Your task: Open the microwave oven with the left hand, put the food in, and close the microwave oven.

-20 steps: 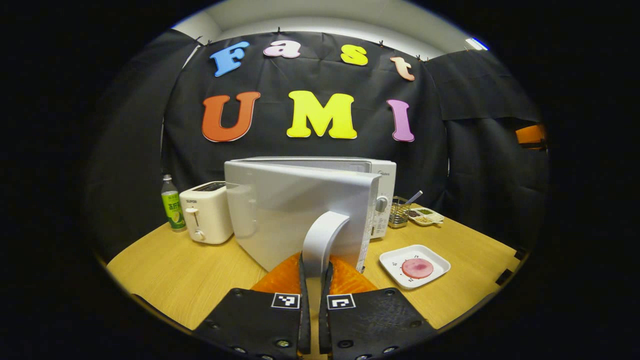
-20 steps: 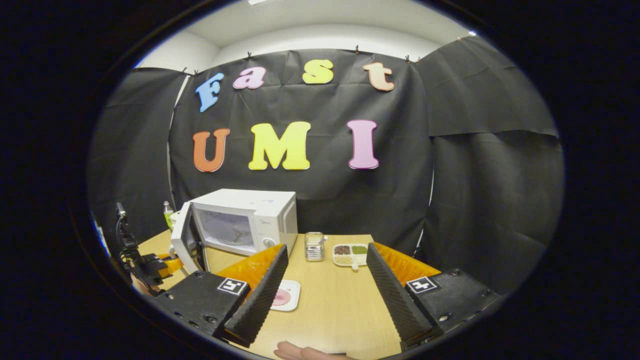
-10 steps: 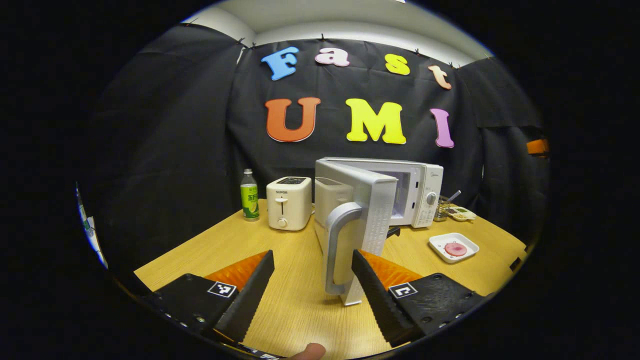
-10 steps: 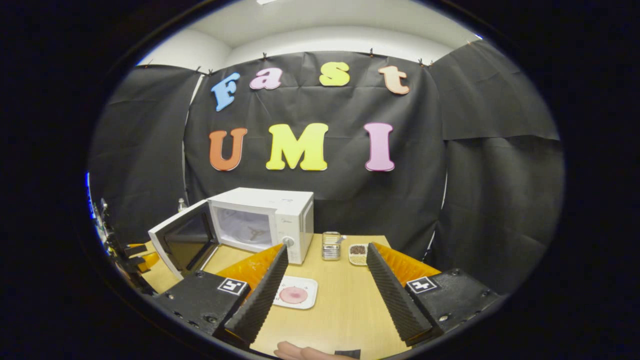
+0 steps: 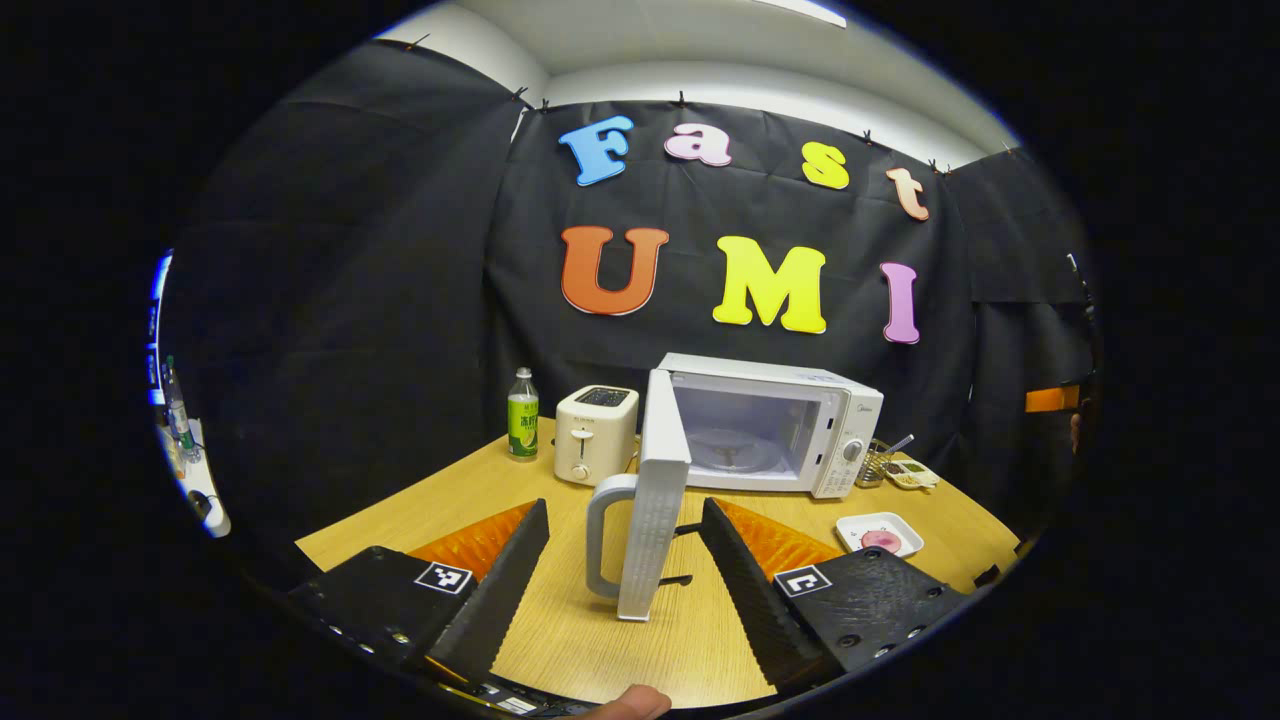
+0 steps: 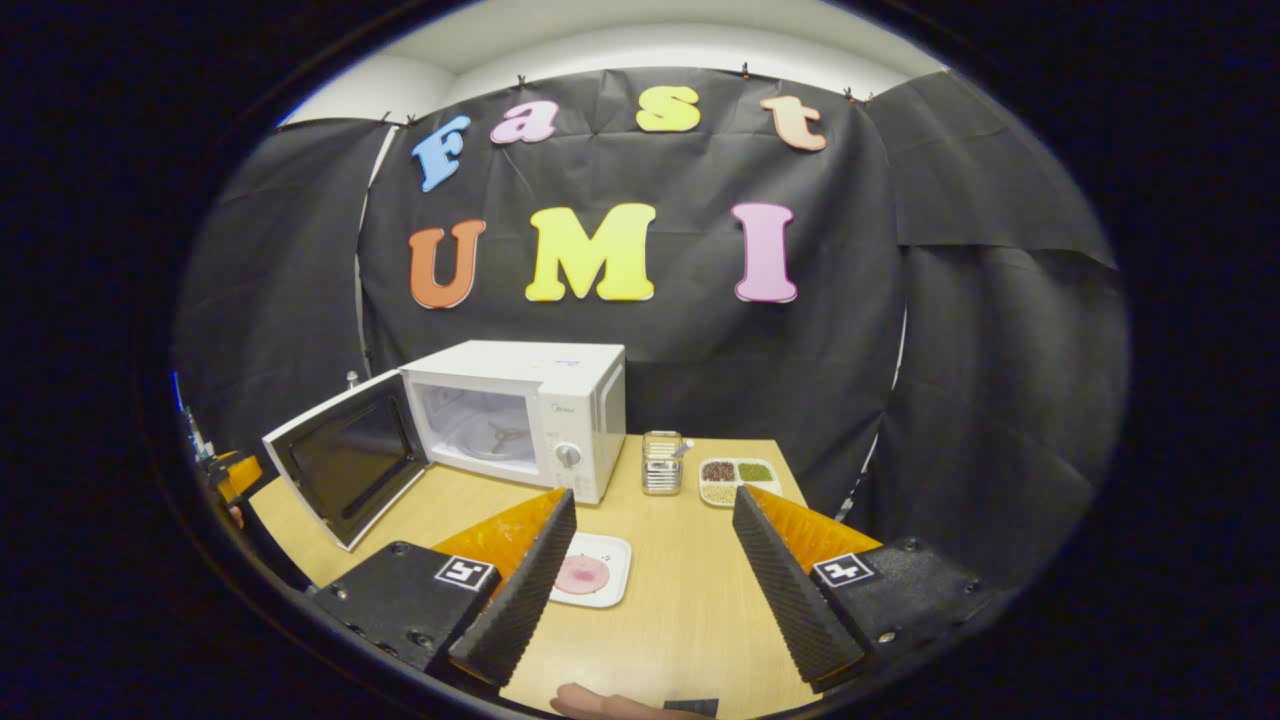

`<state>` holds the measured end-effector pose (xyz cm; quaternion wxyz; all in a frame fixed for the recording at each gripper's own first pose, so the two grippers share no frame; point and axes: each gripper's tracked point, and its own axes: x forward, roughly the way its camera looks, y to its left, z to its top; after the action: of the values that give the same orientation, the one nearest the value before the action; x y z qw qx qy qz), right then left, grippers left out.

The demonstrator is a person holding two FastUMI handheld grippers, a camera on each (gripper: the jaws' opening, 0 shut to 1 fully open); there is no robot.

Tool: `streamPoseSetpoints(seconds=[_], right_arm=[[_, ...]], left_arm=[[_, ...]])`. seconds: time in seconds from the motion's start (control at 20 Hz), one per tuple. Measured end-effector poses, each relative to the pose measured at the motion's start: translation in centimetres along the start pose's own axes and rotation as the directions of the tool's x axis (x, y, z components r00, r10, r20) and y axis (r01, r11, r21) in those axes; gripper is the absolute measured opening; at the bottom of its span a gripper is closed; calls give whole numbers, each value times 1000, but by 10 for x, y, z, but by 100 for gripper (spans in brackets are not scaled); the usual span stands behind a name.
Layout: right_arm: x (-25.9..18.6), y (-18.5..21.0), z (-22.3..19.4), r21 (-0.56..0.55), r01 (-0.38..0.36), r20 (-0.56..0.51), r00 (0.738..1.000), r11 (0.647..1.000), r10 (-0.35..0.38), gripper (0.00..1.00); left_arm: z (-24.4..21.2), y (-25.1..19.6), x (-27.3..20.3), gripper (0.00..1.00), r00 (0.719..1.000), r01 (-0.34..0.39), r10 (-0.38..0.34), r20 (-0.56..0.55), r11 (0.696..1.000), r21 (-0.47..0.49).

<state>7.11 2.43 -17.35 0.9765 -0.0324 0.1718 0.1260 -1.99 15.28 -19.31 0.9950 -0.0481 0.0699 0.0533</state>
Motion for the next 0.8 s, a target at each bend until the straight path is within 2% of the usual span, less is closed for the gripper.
streamPoseSetpoints(seconds=[0.05, 0.25, 0.3, 0.35, 0.4, 0.55, 0.6, 0.65, 0.75, 0.8], right_arm=[[11, 0, -5, 3, -7, -30, 1000, 1000, 7, 92], [60, 5, -27, -19, -72, -175, 982, 997, 67, 92], [72, 7, -36, -9, -93, -222, 971, 996, 89, 100], [86, 12, -45, 13, -125, -268, 956, 992, 124, 100], [98, 17, -57, 37, -148, -320, 935, 988, 152, 92], [131, 21, -94, 109, -195, -463, 858, 975, 223, 92], [141, 21, -106, 126, -199, -502, 832, 972, 235, 89], [149, 22, -116, 147, -202, -537, 805, 968, 250, 87], [163, 29, -139, 183, -229, -600, 744, 956, 293, 80], [168, 33, -152, 211, -242, -632, 706, 947, 321, 77]], left_arm=[[11, -6, -1, 94, 1000, -2, 2, 9, 1000, 10], [60, -45, 1, 94, 997, 38, -40, 69, 999, 34], [70, -52, 2, 94, 996, 34, -37, 87, 999, 36], [79, -56, 5, 93, 994, 31, -34, 106, 999, 37], [88, -63, 8, 93, 992, 34, -38, 117, 999, 34], [105, -82, 17, 93, 988, 44, -48, 148, 999, 31], [112, -86, 19, 87, 986, 42, -46, 160, 999, 29], [115, -91, 21, 93, 986, 40, -43, 162, 999, 22], [116, -100, 22, 93, 988, 33, -35, 150, 999, 16], [117, -102, 21, 93, 989, 22, -24, 143, 1000, 21]])
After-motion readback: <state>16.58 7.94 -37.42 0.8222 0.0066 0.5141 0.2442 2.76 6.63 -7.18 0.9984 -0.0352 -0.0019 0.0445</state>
